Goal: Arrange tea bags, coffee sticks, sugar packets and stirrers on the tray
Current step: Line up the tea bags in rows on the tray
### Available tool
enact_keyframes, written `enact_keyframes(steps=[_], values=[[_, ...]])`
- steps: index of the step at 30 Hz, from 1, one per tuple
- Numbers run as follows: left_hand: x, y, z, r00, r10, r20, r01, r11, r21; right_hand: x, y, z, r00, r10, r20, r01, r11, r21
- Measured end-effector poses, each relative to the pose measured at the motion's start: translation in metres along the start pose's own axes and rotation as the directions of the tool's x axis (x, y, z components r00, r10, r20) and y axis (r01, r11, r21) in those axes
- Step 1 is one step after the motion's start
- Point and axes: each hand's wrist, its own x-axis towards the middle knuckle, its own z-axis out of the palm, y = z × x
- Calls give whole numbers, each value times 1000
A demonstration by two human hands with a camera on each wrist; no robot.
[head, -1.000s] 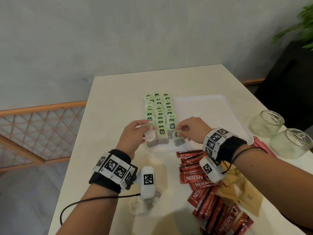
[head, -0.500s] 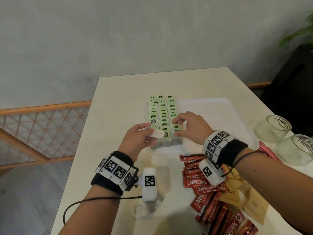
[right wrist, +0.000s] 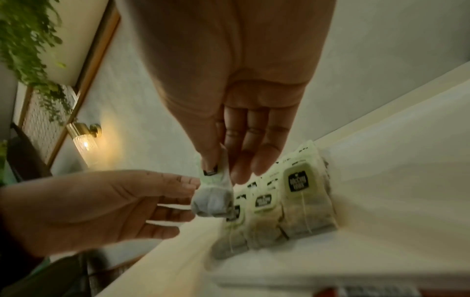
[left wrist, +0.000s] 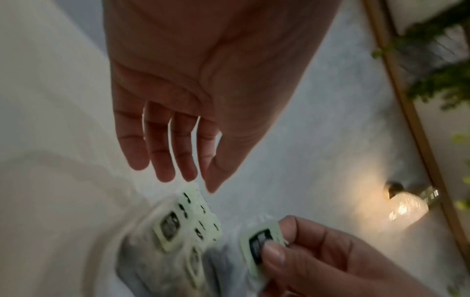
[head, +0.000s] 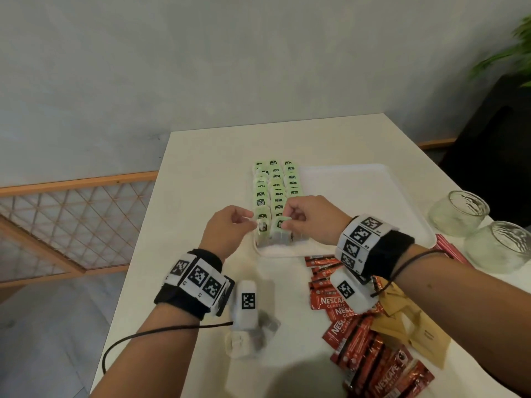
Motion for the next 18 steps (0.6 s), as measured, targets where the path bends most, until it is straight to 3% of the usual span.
enact_keyframes(steps=[4, 8, 13, 18], values=[[9, -12, -1, 984, -99, 148, 72, 981, 182, 3, 4, 16, 997, 64, 42, -61, 996, -71], [20, -17, 4, 972, -135, 194, 78, 958, 275, 10, 8, 22, 991, 106, 78, -93, 984, -149], [25, -16, 5, 968, -133, 215, 74, 962, 264, 23, 4, 29, 988, 113, 109, -99, 988, -121], [20, -14, 0, 965, -132, 227, 82, 972, 219, 34, -1, 39, 989, 139, 46, -133, 985, -113]])
